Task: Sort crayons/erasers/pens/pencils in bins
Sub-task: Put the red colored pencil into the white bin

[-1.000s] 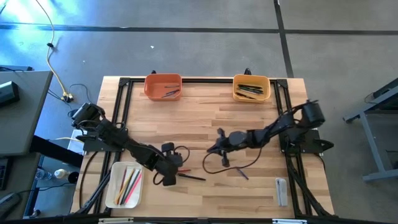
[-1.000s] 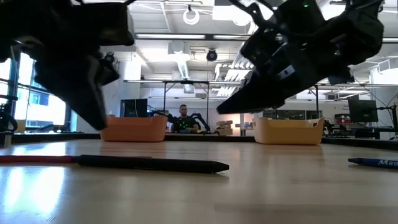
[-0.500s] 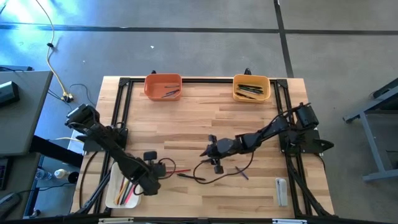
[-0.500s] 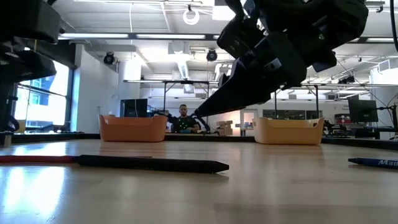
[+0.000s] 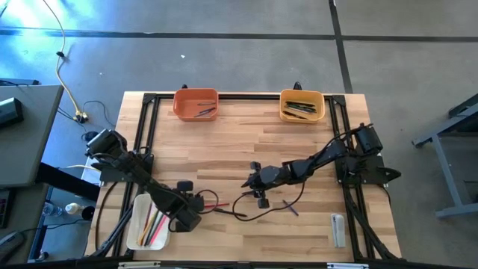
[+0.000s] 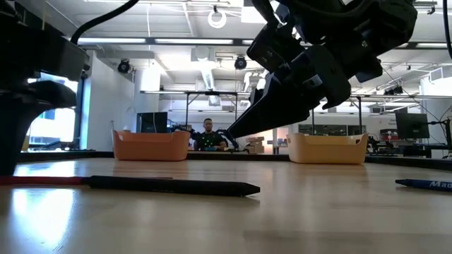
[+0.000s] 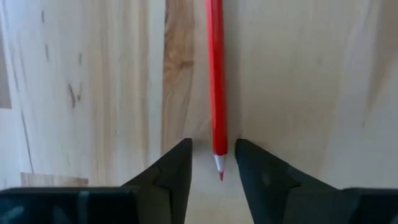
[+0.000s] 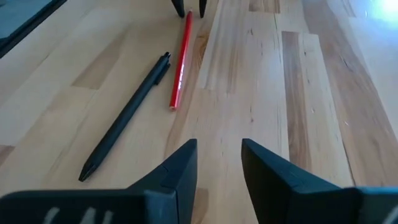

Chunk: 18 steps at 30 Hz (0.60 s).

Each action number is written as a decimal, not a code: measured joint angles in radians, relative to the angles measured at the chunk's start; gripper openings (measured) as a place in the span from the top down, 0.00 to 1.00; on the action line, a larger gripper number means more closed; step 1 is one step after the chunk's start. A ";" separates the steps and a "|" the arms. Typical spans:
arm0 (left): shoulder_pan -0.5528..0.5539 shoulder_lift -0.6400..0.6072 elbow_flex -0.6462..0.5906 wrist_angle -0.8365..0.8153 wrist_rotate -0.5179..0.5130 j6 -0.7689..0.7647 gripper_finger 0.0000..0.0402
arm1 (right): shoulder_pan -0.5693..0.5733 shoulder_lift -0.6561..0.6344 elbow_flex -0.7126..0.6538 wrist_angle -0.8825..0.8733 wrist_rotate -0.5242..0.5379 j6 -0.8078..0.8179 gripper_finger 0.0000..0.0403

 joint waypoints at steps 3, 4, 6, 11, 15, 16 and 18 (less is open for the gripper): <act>0.003 0.014 0.001 0.003 0.011 0.015 0.76 | 0.000 0.000 0.000 -0.002 0.000 -0.001 0.71; 0.003 0.015 0.002 0.005 0.009 0.020 0.79 | 0.000 0.000 0.000 -0.006 0.000 -0.008 0.71; 0.004 0.016 0.001 0.012 0.008 0.026 0.86 | 0.000 0.000 0.000 -0.020 0.000 -0.040 0.71; 0.012 0.016 -0.001 0.029 0.003 0.025 0.98 | 0.002 0.000 0.000 -0.030 0.000 -0.041 0.70; 0.017 0.016 -0.002 0.037 -0.026 0.025 0.98 | 0.014 0.000 0.000 -0.030 0.006 -0.037 0.65; 0.018 0.016 -0.002 0.038 -0.030 0.024 0.98 | 0.019 0.000 0.000 -0.029 0.009 -0.036 0.63; 0.018 0.016 -0.003 0.041 -0.041 0.024 0.99 | 0.026 0.000 0.000 -0.010 0.011 -0.026 0.57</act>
